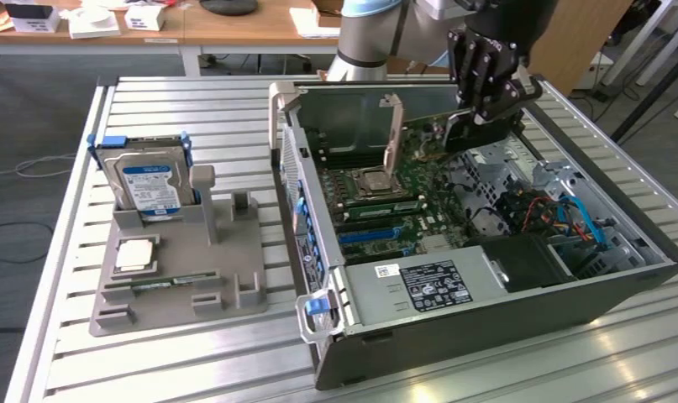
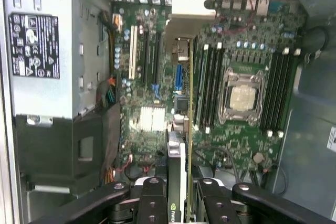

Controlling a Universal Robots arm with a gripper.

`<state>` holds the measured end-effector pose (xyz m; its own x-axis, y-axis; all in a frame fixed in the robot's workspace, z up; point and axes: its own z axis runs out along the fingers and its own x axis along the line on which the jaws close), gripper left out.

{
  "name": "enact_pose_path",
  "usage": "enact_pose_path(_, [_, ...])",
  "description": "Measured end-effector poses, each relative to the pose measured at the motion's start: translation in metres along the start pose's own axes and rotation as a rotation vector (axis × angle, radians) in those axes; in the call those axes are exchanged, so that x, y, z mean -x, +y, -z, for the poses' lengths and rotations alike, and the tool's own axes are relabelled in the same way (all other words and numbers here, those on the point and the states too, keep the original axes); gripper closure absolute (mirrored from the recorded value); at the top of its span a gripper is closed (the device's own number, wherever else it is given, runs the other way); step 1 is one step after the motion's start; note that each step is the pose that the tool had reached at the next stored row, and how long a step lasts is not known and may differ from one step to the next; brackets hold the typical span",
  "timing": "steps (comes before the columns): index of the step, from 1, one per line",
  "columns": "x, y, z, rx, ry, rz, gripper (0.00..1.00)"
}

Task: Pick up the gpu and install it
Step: 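Insert the gpu into the slot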

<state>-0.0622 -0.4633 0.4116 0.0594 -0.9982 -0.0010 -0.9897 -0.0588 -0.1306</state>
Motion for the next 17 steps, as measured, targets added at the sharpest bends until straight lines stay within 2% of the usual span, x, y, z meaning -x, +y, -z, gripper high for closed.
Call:
enact_pose_path(6, [-0.0001, -0.001, -0.0002, 0.1053, -0.0064, -0.001, 0.73])
enact_pose_path(7, [-0.0001, -0.0014, -0.0003, 0.1201, -0.0074, -0.001, 0.73])
enact_pose_path(13, [-0.0004, -0.0065, -0.0009, 0.1494, -0.009, -0.001, 0.73])
enact_pose_path(14, [-0.0005, -0.0069, -0.001, 0.1517, -0.009, -0.001, 0.73])
enact_pose_path(17, [-0.0004, -0.0075, -0.0017, 0.1522, -0.009, -0.007, 0.73])
